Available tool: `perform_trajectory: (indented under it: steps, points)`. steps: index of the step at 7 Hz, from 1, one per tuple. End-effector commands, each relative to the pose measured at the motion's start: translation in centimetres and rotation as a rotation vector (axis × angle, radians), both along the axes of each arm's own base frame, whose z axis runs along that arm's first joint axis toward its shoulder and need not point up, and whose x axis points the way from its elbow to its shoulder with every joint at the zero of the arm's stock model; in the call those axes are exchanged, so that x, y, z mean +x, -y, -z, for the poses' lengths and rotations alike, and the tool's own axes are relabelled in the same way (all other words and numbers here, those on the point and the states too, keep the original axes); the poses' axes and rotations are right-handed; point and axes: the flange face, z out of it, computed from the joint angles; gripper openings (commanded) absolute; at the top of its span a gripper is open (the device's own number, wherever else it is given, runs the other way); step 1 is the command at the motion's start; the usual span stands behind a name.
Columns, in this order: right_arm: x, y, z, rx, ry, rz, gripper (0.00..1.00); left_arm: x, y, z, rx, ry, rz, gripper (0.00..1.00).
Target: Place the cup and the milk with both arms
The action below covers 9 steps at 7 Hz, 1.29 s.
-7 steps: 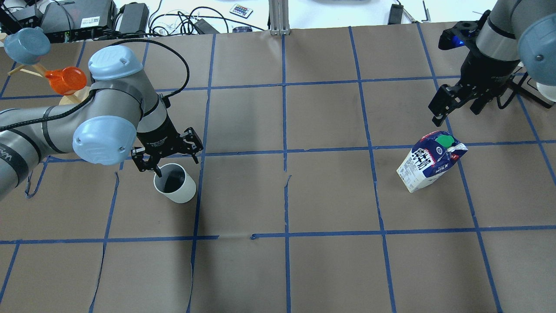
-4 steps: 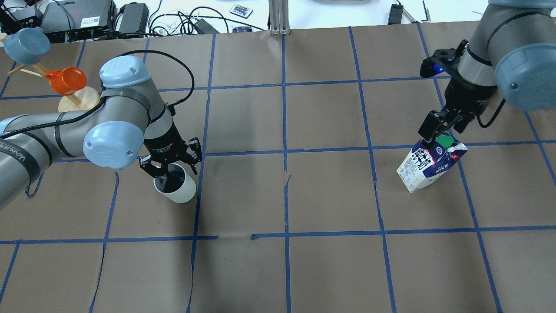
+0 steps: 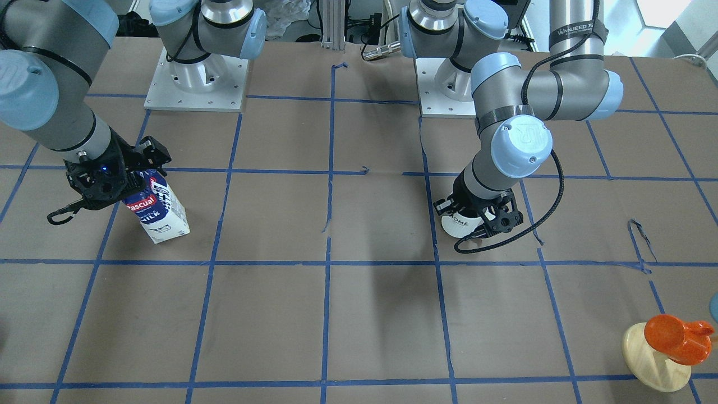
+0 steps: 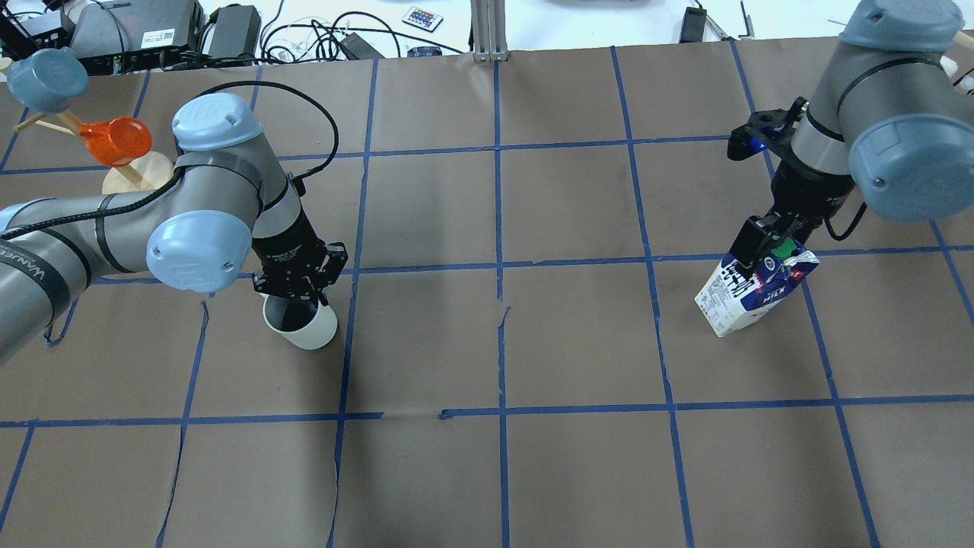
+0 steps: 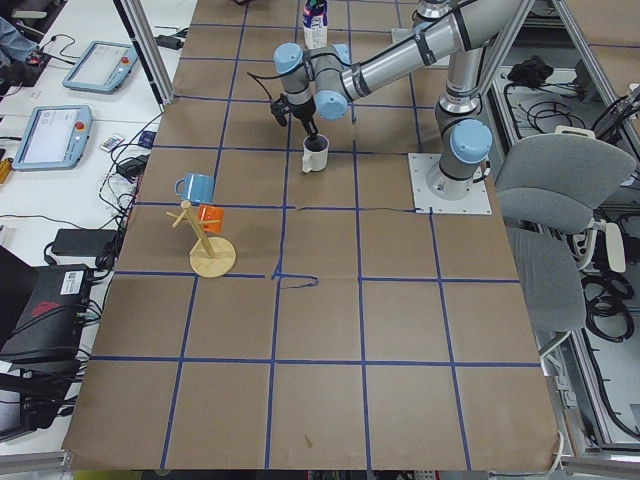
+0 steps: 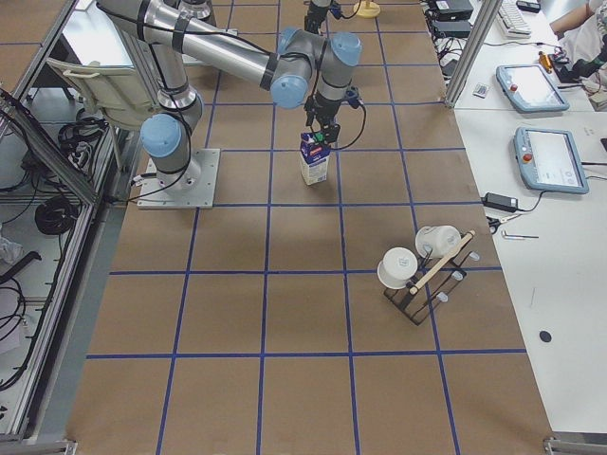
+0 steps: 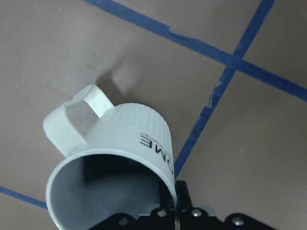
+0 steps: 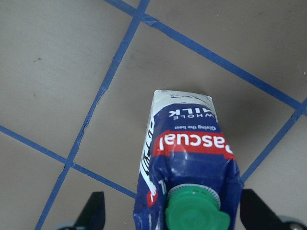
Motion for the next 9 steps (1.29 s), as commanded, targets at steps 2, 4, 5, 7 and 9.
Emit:
perform_trajectory:
  steps: [2, 4, 5, 7, 9]
  points:
    - [-0.3, -0.2, 0.9, 0.009, 0.001, 0.009, 0.96, 0.1, 2.4, -3.1, -0.082, 0.013, -0.041, 0.0]
    - [-0.3, -0.4, 1.4, 0.003, -0.002, 0.01, 0.85, 0.1, 3.7, -4.9, -0.108, 0.014, -0.058, 0.0]
    - [-0.3, -0.4, 1.4, 0.003, -0.003, 0.011, 0.83, 0.0, 4.0, -5.5, -0.118, 0.02, -0.088, 0.0]
    - [-0.3, -0.2, 1.0, -0.011, -0.005, 0.018, 0.61, -0.1, 4.6, -6.9, -0.133, 0.023, -0.099, 0.0]
    - [-0.3, 0.2, 0.3, -0.039, -0.013, 0.056, 0.54, -0.9, 4.6, -7.3, -0.126, 0.02, -0.121, 0.0]
